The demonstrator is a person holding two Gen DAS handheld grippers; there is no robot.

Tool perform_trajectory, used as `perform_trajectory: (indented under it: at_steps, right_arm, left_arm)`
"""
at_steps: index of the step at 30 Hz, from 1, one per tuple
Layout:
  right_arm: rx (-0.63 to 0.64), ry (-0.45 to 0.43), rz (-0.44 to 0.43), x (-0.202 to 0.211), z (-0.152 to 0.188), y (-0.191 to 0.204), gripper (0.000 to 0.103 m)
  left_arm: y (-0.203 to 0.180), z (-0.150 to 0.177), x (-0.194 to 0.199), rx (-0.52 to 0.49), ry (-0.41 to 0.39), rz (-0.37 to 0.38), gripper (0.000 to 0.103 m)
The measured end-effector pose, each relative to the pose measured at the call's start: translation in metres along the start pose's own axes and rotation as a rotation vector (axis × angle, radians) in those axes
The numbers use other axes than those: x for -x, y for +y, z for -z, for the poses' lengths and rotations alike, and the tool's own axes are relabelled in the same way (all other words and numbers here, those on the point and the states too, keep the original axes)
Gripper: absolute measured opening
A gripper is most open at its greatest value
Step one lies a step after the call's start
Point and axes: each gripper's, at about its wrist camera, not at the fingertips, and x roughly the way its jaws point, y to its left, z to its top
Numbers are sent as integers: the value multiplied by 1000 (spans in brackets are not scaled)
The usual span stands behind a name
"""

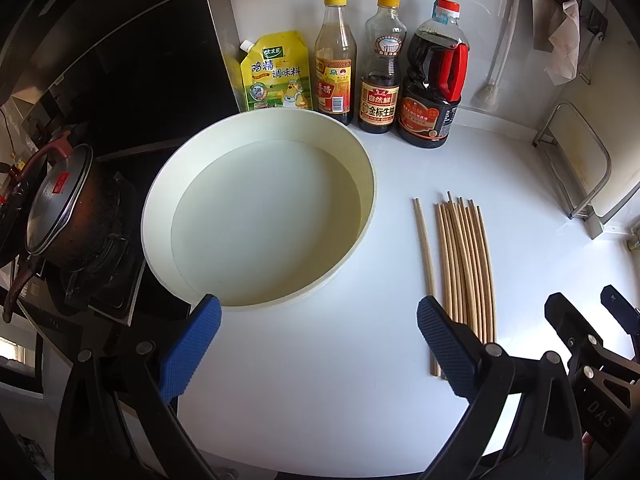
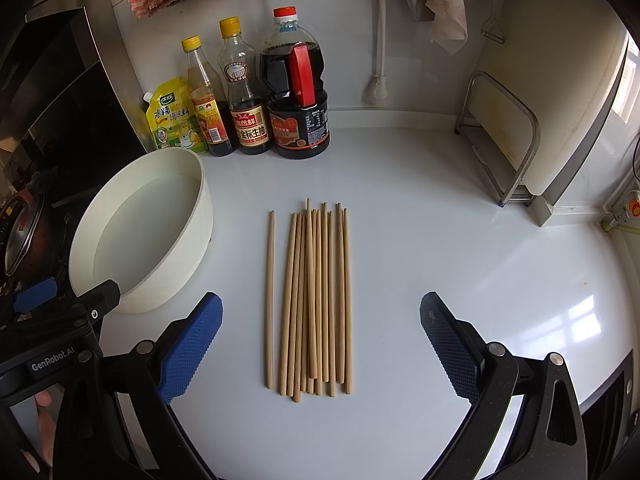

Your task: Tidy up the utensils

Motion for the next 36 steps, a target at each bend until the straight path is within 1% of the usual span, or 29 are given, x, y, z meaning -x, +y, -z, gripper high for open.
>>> perform_trajectory:
  at_steps: [36]
  right_arm:
    - [-3,-1,1,0,-5,-1,95]
  left_arm:
    - [-1,4,2,2,0,1,97]
